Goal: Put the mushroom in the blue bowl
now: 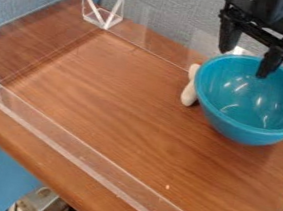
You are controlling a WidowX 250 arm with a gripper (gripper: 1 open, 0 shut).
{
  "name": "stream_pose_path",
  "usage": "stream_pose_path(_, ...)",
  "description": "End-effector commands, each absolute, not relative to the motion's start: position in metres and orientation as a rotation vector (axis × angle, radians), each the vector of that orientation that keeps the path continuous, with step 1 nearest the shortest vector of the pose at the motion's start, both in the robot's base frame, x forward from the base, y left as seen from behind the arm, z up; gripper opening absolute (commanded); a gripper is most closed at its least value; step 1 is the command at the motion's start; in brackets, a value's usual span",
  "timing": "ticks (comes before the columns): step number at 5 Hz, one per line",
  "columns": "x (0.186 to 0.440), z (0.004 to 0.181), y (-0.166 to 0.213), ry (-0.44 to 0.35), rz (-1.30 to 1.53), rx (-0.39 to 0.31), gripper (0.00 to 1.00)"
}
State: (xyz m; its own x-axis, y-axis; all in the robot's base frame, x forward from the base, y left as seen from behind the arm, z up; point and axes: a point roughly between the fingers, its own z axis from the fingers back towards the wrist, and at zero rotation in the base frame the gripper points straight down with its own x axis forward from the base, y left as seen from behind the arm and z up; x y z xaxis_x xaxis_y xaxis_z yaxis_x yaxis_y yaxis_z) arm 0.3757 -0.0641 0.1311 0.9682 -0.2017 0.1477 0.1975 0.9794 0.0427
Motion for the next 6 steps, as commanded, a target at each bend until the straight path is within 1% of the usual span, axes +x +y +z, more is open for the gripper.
stream_pose_path(1,0.381,0.175,-0.056,-0.275,-0.236,0.02,1.0)
stream_pose_path(3,0.377,0.172,-0.043,-0.273,-0.153,0.046,1.0)
stream_pose_path(5,0.381,0.187,-0.043,-0.264,-0.085,0.079,1.0)
stream_pose_path(6,0.371,0.193,-0.033,-0.245,-0.07,0.092,1.0)
